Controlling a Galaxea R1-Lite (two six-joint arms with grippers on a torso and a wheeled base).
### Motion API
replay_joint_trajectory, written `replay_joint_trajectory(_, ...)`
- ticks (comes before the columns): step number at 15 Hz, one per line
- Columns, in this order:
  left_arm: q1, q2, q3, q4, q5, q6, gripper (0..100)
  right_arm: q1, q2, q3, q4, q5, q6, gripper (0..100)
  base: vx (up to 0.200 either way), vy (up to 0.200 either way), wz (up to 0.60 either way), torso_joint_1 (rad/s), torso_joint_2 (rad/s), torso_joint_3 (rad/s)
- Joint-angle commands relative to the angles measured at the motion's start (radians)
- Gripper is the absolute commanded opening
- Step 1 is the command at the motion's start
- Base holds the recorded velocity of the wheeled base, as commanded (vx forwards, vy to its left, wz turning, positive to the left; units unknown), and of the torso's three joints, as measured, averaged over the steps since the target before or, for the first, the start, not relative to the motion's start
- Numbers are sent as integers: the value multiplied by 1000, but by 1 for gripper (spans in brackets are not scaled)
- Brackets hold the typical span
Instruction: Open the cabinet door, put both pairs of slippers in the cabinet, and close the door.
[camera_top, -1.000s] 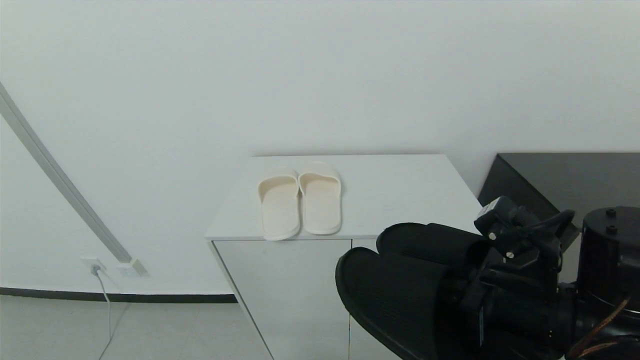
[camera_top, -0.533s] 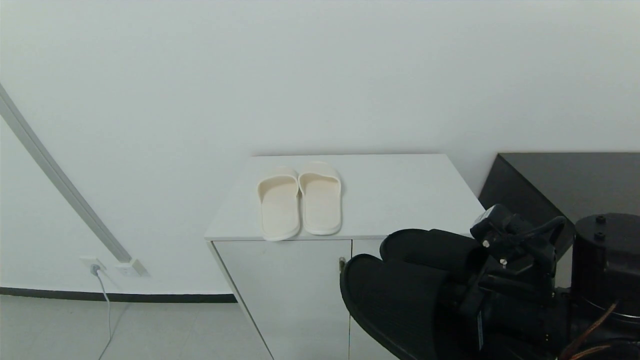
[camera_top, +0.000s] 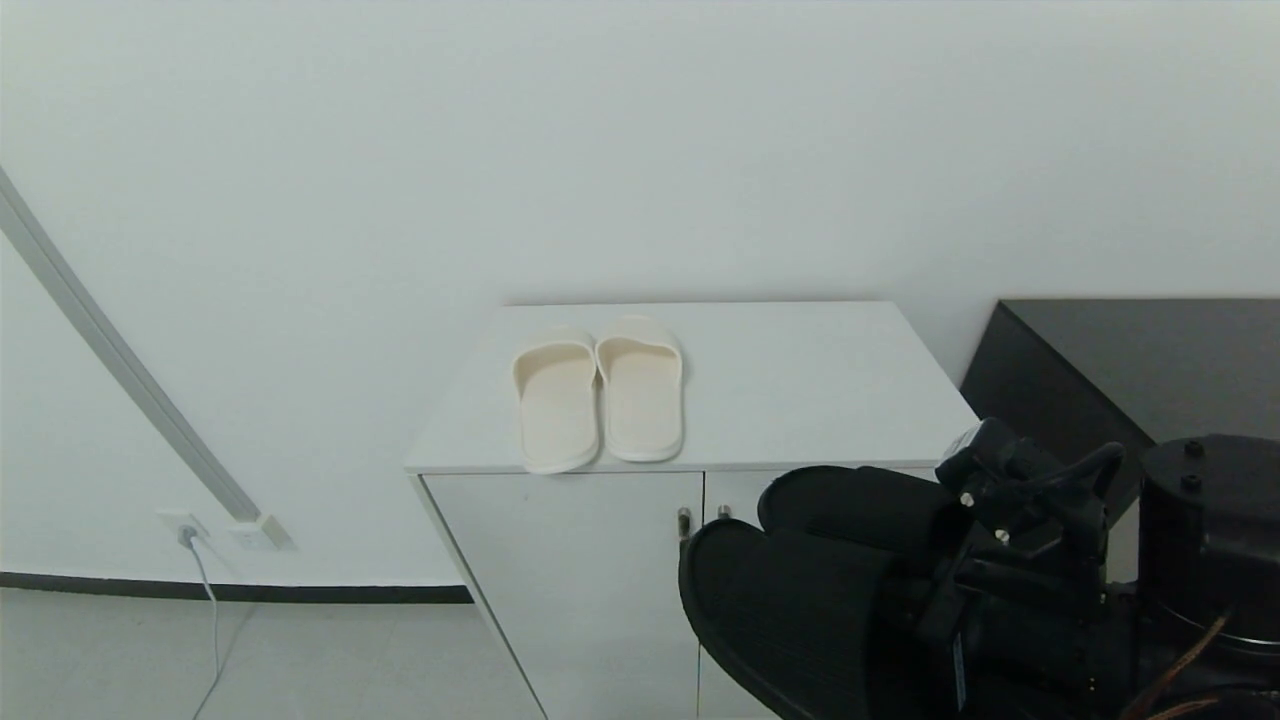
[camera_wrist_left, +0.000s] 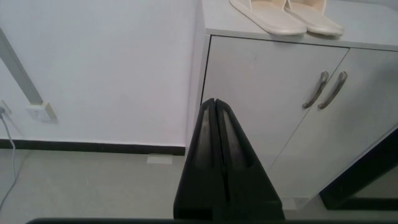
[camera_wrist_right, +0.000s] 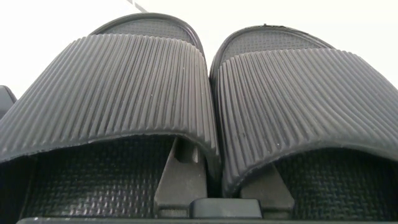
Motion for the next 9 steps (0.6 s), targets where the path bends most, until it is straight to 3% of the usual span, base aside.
replay_joint_trajectory(1,0,0,0,1,1,0,0,1,5,3,-1,2,-1,0,0,0,0,-154,373,207)
replay_joint_trajectory(6,0,0,-1,1,-5,1,0,1,5,14,-2,2,1,0,0,0,0,-223,512,292)
replay_joint_trajectory(7,0,1,-1,1,-7,1,100,2,5,19,-10,2,-1,0,0,0,0,-227,544,305)
replay_joint_trajectory(9,0,0,-1,1,-7,1,100,5,5,22,-17,2,-1,0,0,0,0,-217,544,313)
